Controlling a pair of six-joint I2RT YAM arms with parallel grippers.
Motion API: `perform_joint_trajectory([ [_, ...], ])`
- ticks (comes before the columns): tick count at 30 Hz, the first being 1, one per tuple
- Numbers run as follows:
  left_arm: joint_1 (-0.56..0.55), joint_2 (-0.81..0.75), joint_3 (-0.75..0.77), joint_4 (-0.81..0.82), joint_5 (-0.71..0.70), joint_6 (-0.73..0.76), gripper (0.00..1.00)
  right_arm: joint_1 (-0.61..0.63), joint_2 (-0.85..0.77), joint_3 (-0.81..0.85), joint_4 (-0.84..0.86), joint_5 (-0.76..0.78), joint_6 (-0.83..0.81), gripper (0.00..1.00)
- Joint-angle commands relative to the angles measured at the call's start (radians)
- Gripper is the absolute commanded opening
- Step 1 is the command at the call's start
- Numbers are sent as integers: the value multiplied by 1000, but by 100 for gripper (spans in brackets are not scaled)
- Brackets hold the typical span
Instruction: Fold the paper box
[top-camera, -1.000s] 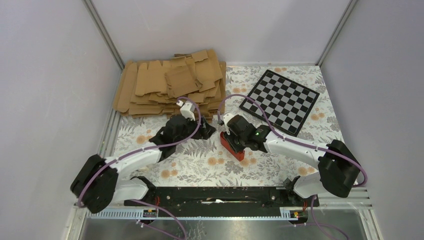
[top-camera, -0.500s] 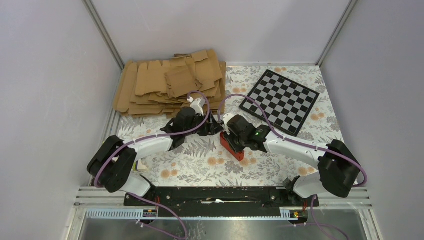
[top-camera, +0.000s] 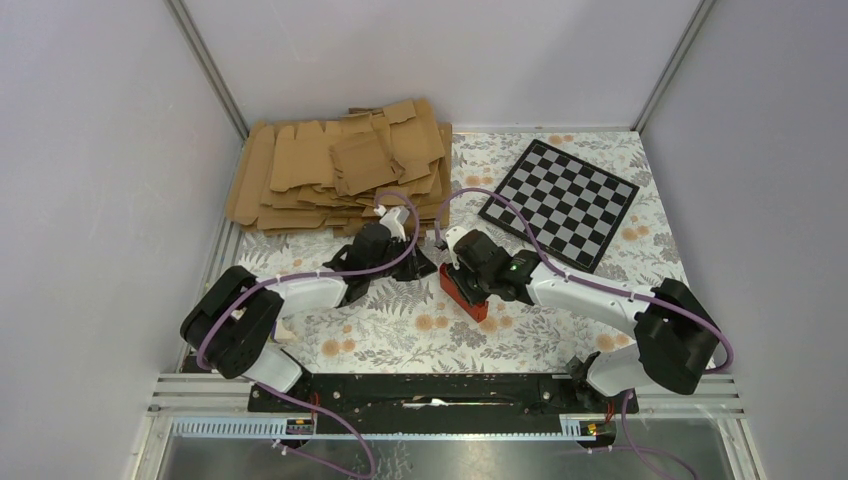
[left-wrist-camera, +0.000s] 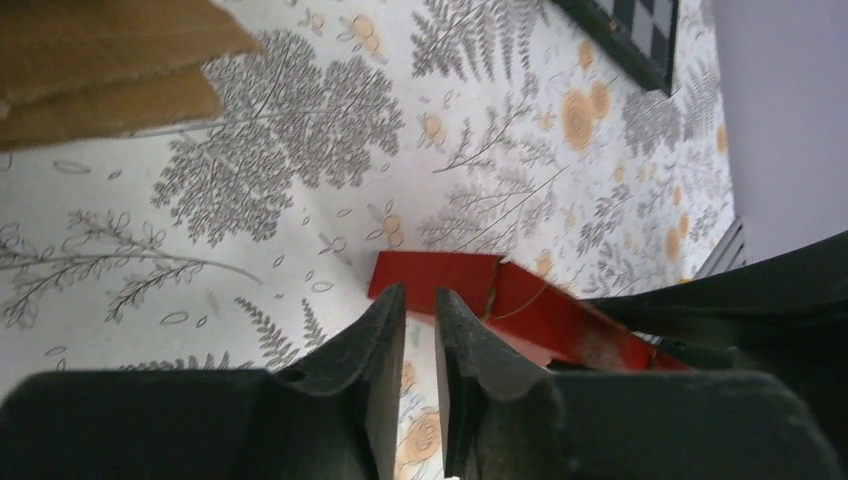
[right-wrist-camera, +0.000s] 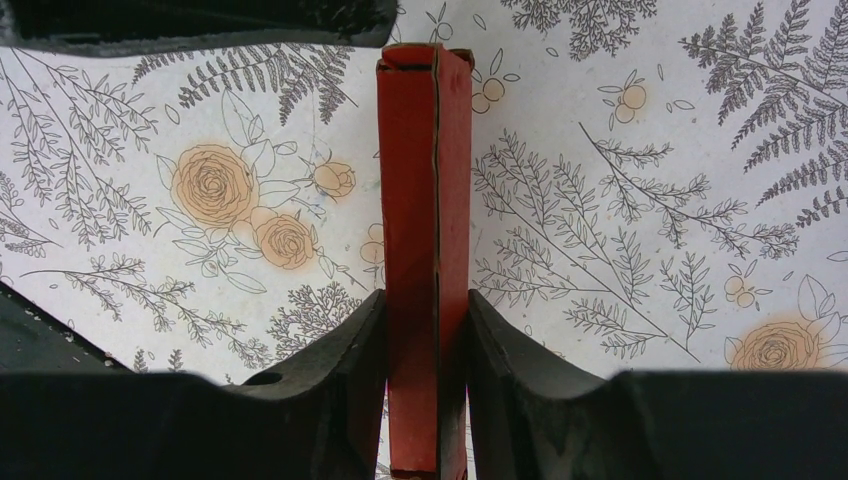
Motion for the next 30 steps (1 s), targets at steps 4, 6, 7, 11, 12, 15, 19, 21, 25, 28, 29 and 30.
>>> perform_joint_trajectory([
  [4, 4, 5, -56, 84, 2, 2, 18, 1, 18, 12, 16, 2, 13, 39],
  [6, 5, -8, -63, 83, -8, 5, 18, 1, 17, 11, 17, 0, 14, 39],
  [7, 5, -20, -63, 75, -17, 11, 18, 1, 16, 10, 17, 0, 14, 39],
  [11, 5, -81, -43, 39, -30, 55, 29, 1, 11, 9, 14, -1, 14, 40],
  [12, 4, -97, -42, 38, -27, 72, 34, 1, 9, 8, 15, -1, 14, 41],
  [15, 4, -128, -30, 64, 22, 91, 40, 1, 6, 6, 14, -2, 14, 41],
  [19, 4, -128, -3, 74, 57, 94, 44, 1, 7, 5, 14, -4, 14, 42],
  [21, 4, -113, 10, 73, 62, 98, 40, 1, 9, 6, 14, -4, 14, 42],
  [25, 3, -69, 37, 74, 98, 118, 36, 1, 10, 6, 15, -6, 14, 42],
  [28, 4, -52, 46, 88, 123, 122, 34, 1, 12, 8, 15, -7, 14, 36],
  [29, 4, -51, 47, 96, 127, 122, 33, 1, 12, 8, 15, -7, 14, 34],
  [30, 3, -51, 47, 102, 130, 123, 33, 1, 13, 8, 15, -7, 14, 33],
])
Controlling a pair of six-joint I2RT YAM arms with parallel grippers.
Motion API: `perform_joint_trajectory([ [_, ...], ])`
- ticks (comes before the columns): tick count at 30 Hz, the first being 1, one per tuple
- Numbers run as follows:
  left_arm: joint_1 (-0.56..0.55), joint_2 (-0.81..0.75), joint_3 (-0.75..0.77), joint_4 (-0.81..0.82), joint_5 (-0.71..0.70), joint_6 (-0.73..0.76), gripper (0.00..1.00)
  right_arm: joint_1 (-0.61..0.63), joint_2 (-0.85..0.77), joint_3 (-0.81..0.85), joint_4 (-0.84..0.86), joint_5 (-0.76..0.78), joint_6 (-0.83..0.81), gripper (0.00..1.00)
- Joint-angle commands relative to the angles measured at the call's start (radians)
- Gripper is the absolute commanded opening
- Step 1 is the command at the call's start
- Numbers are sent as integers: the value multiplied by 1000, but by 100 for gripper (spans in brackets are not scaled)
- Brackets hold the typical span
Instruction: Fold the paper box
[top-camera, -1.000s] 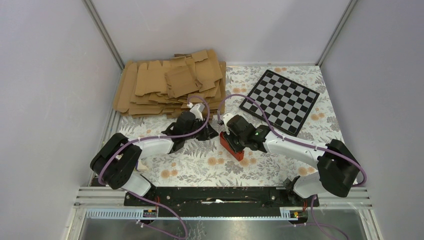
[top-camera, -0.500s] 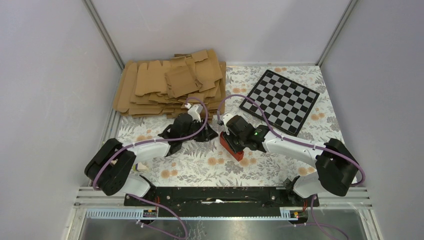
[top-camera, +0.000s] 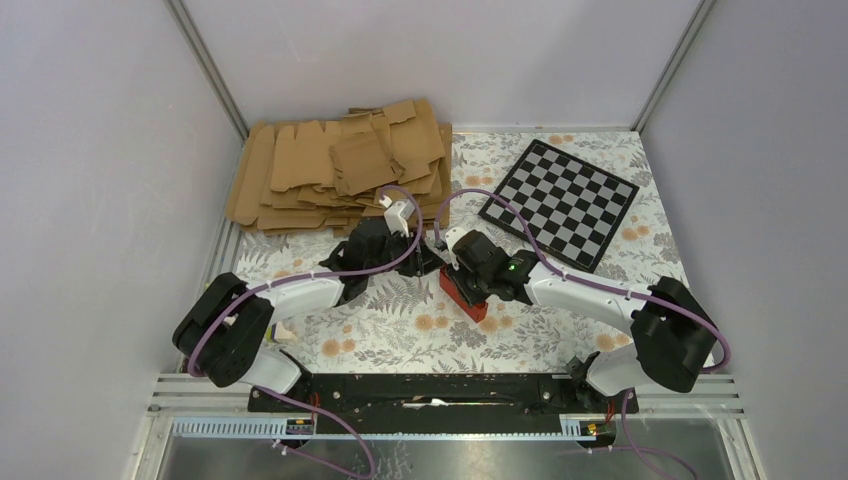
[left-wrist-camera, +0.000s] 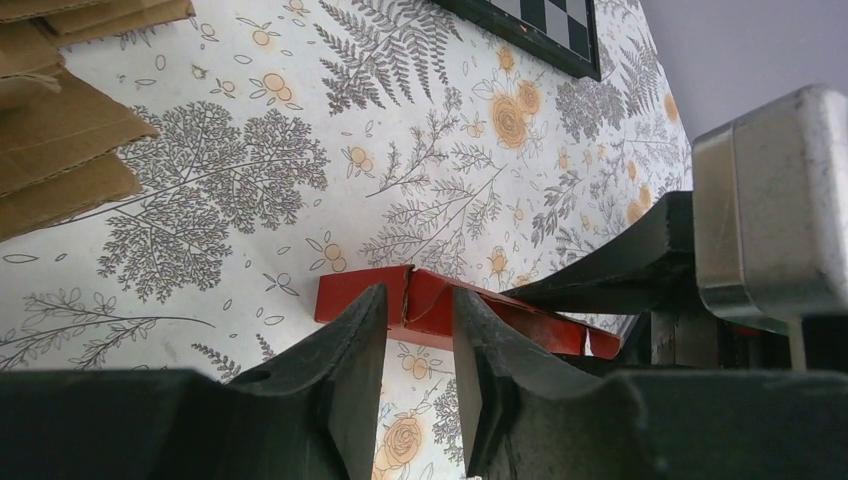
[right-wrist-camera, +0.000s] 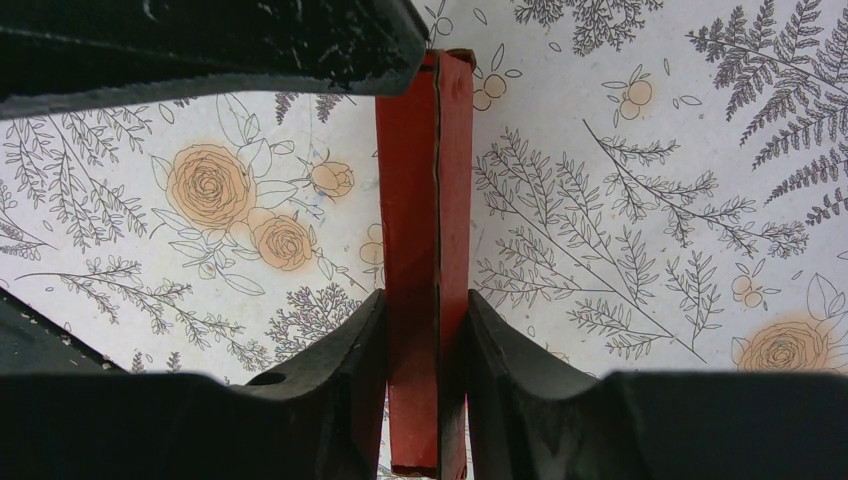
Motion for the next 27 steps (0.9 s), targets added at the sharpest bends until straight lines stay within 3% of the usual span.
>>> perform_joint_trajectory([
  [1, 4, 5, 38, 78, 57, 28, 33, 1, -2, 9, 12, -7, 5, 33],
  [16, 3, 51, 51, 98, 127, 113, 24, 1, 3, 13, 13, -10, 3, 33],
  [27, 3, 76, 30, 62, 97, 146, 0, 1, 22, 24, 12, -10, 0, 35],
])
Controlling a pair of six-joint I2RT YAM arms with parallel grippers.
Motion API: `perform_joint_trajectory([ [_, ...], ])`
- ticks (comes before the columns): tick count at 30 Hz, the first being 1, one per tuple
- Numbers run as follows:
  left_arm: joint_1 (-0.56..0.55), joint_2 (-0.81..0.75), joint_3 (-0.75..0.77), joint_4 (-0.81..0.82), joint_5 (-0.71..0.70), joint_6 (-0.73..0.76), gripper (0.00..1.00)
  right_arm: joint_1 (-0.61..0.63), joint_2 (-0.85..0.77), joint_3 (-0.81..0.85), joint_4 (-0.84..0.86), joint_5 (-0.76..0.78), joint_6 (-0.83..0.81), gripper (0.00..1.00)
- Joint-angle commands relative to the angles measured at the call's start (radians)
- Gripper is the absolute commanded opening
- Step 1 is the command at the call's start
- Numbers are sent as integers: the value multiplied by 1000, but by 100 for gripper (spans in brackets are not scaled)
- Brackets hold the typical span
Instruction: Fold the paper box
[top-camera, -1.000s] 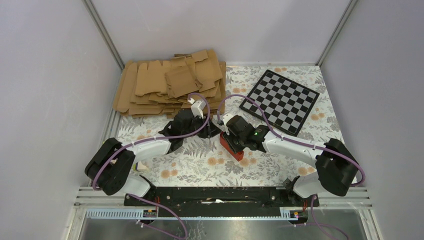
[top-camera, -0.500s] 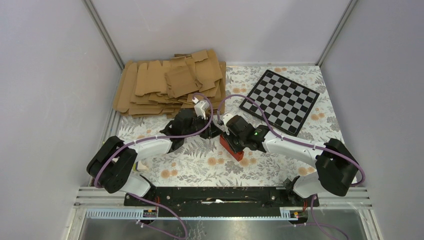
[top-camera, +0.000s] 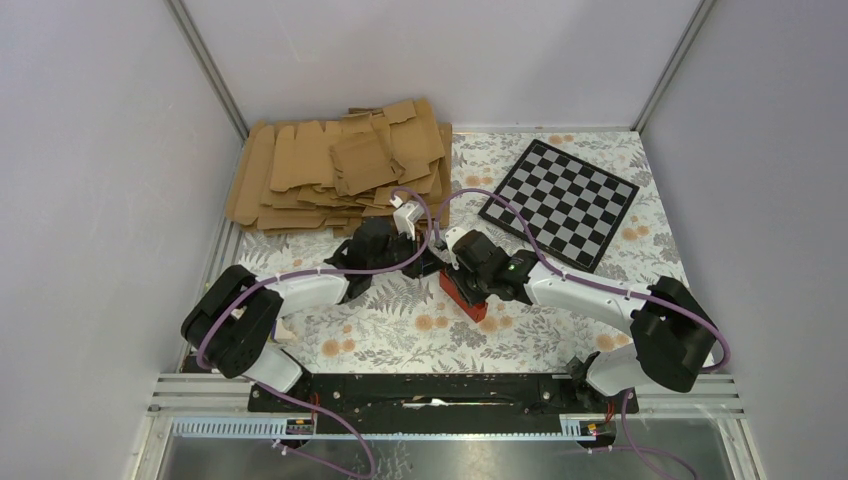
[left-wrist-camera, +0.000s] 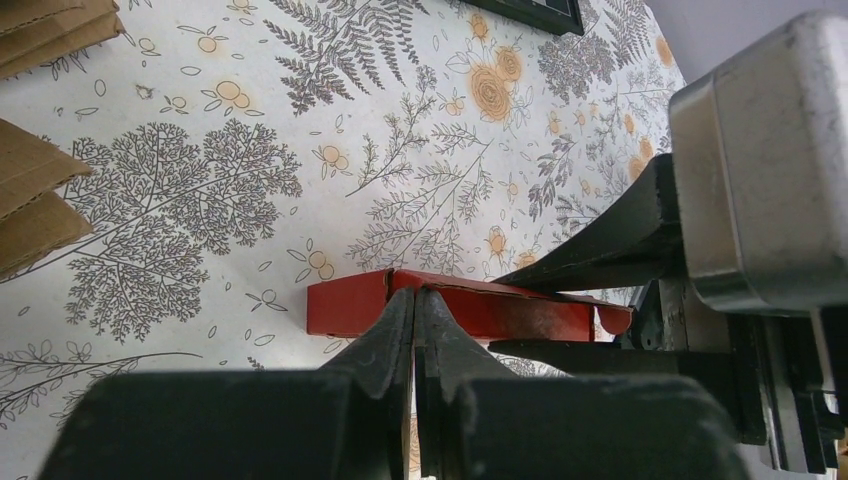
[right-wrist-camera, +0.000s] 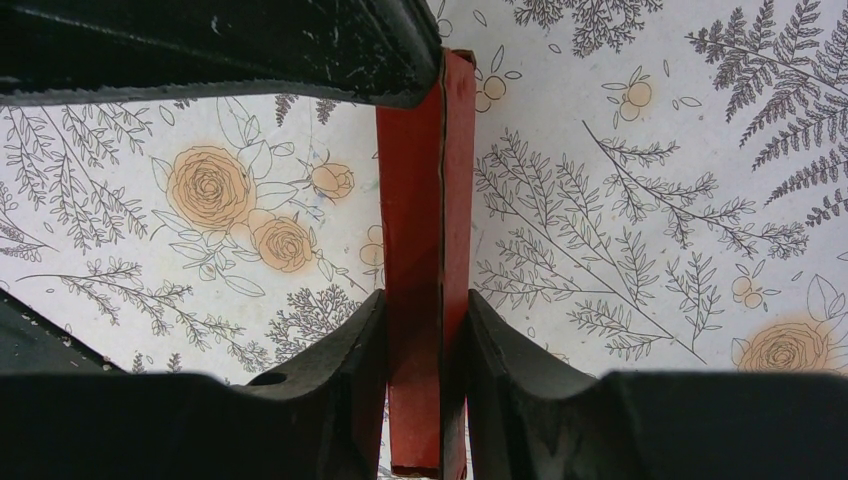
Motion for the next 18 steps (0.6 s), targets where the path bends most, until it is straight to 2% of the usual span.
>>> perform_joint_trajectory([
  [1, 1, 12, 13, 11, -10, 52, 0, 1, 21, 24, 11, -8, -2, 37],
  [4, -15, -1, 21, -34, -76, 105, 0, 1, 19, 28, 10, -2, -1, 47],
  [7, -48, -20, 31, -89, -139, 169, 0, 1, 10, 26, 10, 14, 4, 51],
  [12, -88, -47, 29, -145, -234, 240, 0, 1, -6, 18, 9, 22, 2, 47],
  [18, -92, -69, 21, -164, -285, 273, 0, 1, -40, -1, -5, 29, -19, 40],
])
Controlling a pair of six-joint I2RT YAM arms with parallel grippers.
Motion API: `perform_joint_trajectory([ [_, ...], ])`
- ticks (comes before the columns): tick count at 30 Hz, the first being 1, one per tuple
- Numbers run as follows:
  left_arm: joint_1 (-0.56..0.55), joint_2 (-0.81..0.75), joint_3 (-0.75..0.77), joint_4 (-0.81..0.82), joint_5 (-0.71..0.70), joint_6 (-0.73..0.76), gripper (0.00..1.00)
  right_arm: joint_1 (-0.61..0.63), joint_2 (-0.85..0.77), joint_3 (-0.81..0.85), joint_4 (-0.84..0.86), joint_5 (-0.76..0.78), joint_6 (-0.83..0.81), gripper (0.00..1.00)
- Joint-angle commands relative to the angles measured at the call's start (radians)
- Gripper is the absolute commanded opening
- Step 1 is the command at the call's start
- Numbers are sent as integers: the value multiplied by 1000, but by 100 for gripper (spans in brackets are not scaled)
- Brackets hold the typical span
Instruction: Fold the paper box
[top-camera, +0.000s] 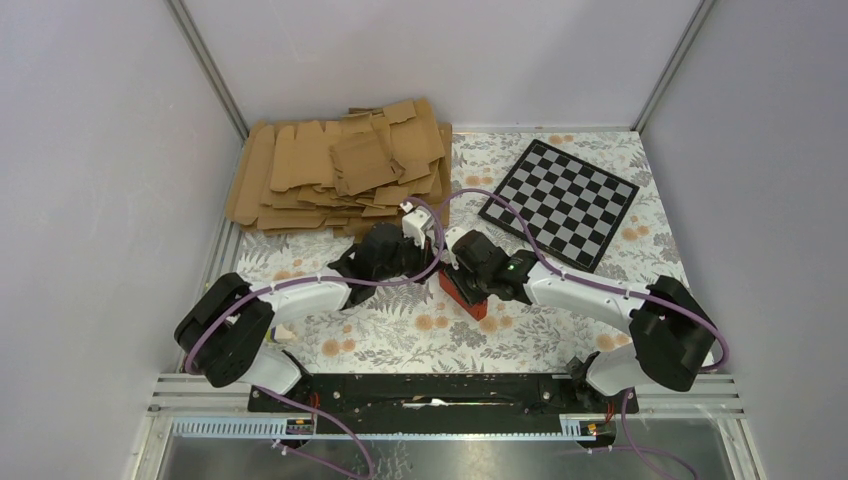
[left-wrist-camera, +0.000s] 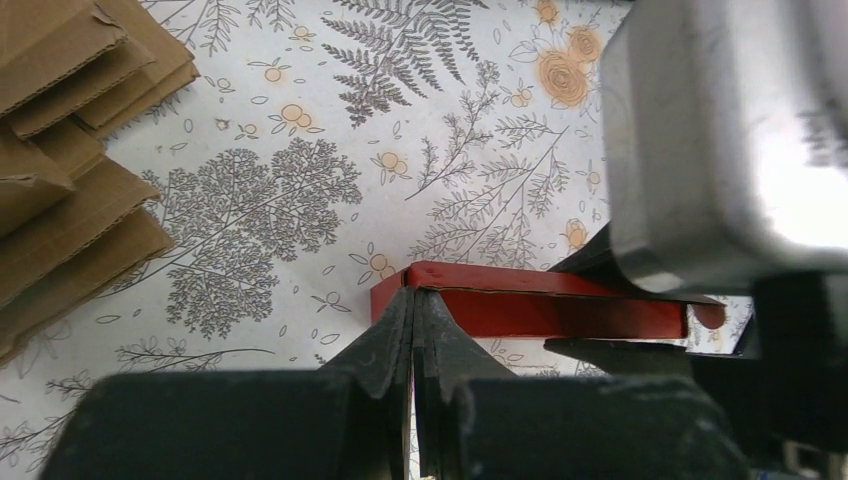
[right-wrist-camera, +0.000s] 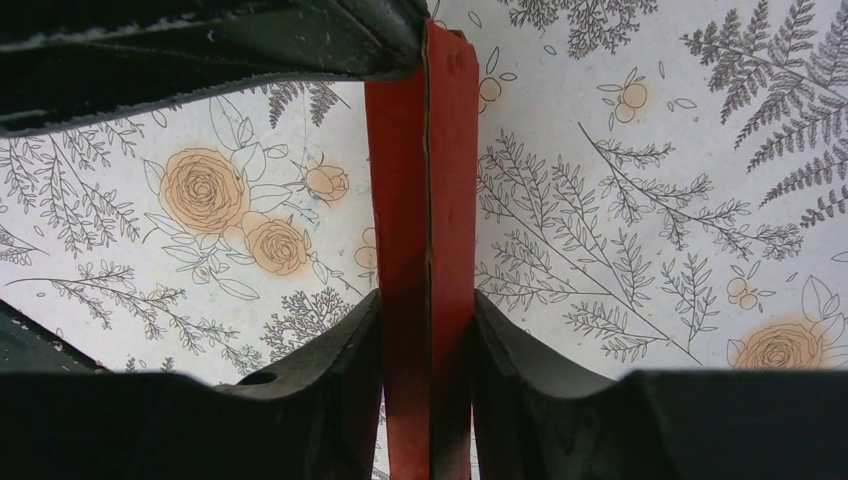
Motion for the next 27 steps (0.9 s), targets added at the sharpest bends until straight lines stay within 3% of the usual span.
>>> perform_joint_trajectory([
  [1, 0, -23, 6, -71, -85, 61, 0, 1, -51, -3, -13, 21, -16, 38],
  [6, -1, -27, 7, -88, -98, 75, 0, 1, -57, -6, -13, 22, -9, 34],
  [11, -6, -45, -2, -89, -98, 74, 0, 1, -50, -7, -15, 41, 4, 60],
  [18, -66, -55, 12, -122, -192, 72, 0, 1, -85, -2, -54, 81, 93, 86],
  [22, -93, -54, 35, -140, -229, 51, 0, 1, -138, -12, -95, 102, 173, 93],
  [27, -170, -17, 80, -199, -385, 45, 0, -1, -211, -41, -138, 76, 309, 96],
])
